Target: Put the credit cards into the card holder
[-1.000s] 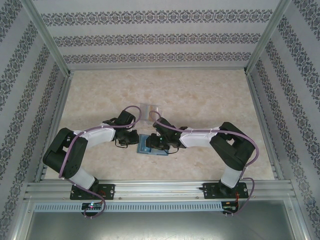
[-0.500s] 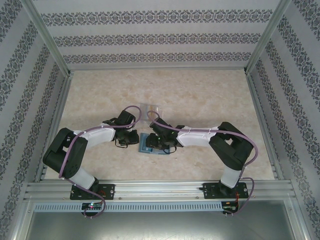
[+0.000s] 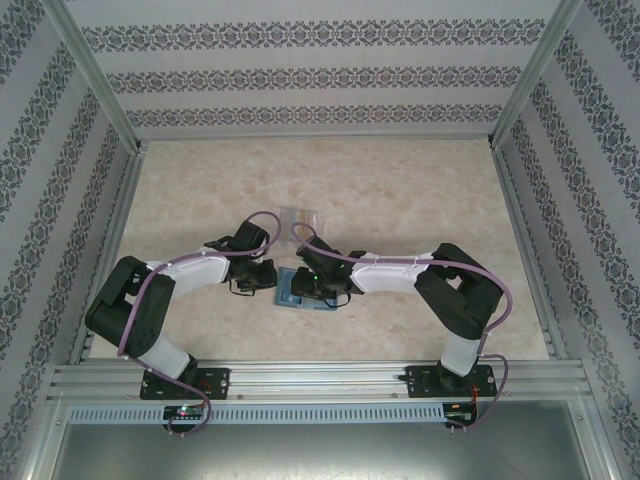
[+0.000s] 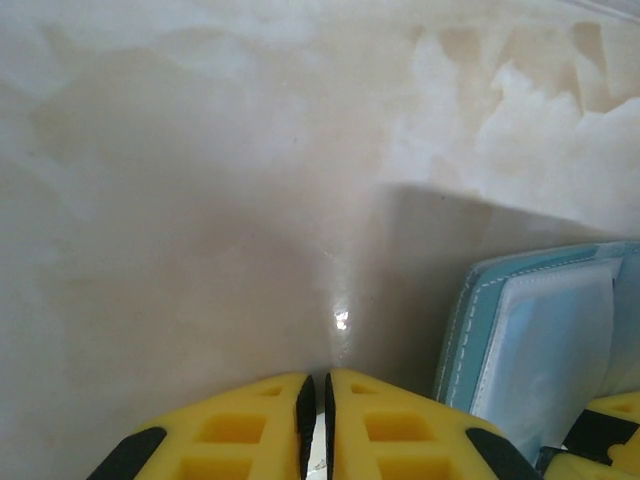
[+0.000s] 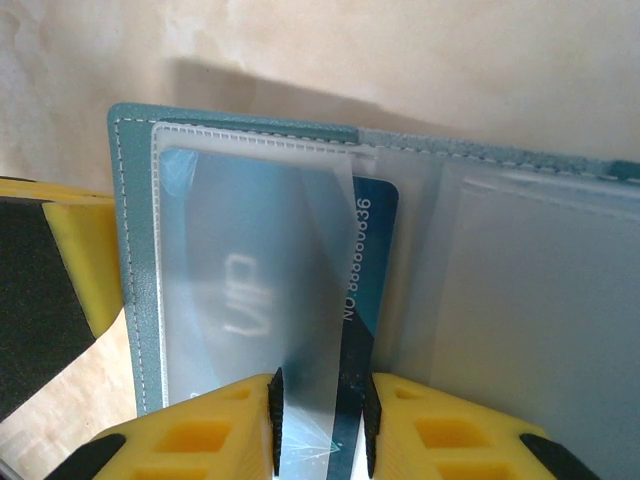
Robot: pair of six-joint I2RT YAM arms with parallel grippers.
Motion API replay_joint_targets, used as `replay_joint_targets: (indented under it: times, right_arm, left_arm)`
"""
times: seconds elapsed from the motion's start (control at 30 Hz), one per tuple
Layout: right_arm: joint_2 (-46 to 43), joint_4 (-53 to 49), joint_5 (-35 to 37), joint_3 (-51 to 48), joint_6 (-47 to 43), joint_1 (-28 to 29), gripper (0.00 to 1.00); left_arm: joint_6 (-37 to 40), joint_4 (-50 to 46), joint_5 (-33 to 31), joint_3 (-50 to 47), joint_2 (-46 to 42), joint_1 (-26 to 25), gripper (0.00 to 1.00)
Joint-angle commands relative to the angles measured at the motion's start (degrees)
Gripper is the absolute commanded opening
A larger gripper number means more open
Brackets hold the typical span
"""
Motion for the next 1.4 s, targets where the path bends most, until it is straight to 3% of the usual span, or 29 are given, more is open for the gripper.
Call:
replay_joint_targets:
  times: [0.0,0.27,0.5,0.73,1.37]
  right_arm:
    - [0.13,3.97,-1.97,0.70,-0.79,0.35,0.29]
    - [-2.20,4.77,-1.90,-0.15,-2.11,-0.30,0.28]
    - [-9.66,-2.97,6.33,-1.98,-4.93,0.18,0.35]
    - [-14.65,-7.45,12.13,-4.66,-3.58,0.04,0.44]
    - [-14.00,-12.54,12.07,-8.34,-4.68,-3.66,0.50]
  left_arm:
    - [-1.15,4.84,7.60,-3.15,5.10,-1.38,0.16]
    - [-0.70,3.74,6.23,-3.55,4.19,-1.45,0.17]
    - [-0.75,0.97,2.99,-3.68,-0.77,-0.38,0.30]
    - [0.35,-1.29,2.64,-1.88,-2.21,0.38,0.32]
    - [0.48,-0.28,3.44,-2.70,-0.83,0.37,0.32]
